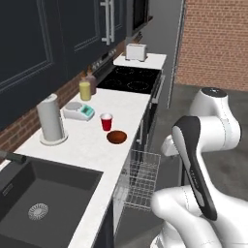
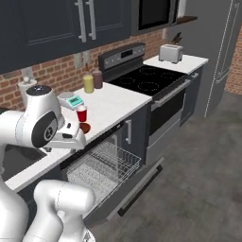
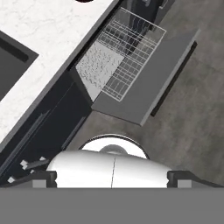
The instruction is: Pick up the cup and bowl from the counter, place them in the dishwasher, and close the dishwasher door.
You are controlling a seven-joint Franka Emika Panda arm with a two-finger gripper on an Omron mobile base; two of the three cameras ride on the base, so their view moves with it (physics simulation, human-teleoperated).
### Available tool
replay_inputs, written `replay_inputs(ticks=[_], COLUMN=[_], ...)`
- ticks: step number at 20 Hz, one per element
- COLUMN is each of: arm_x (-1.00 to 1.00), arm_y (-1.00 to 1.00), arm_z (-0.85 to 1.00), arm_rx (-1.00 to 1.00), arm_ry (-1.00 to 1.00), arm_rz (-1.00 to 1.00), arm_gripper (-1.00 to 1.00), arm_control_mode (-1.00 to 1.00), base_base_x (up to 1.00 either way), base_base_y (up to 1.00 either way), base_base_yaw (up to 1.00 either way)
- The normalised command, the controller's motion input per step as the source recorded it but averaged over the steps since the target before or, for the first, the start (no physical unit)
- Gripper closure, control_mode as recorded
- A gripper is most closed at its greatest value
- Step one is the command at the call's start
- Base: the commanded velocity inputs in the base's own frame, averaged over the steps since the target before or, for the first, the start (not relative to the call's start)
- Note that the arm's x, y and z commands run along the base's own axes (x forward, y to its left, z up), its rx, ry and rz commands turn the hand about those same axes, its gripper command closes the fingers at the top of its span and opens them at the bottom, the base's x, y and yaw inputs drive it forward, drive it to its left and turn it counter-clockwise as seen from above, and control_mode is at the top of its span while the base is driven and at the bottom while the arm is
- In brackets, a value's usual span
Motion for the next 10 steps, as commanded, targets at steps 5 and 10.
replay_inputs(ticks=[5, 10], arm_x=[0.0, 0.0], arm_y=[0.0, 0.0], arm_z=[0.0, 0.0], arm_rx=[0.0, 0.0], arm_ry=[0.0, 0.0], arm_rz=[0.0, 0.0], arm_gripper=[-1.0, -1.0], arm_control_mode=[1.0, 1.0], base_base_x=[0.17, 0.39], base_base_y=[0.0, 0.16], base_base_yaw=[-0.3, -0.34])
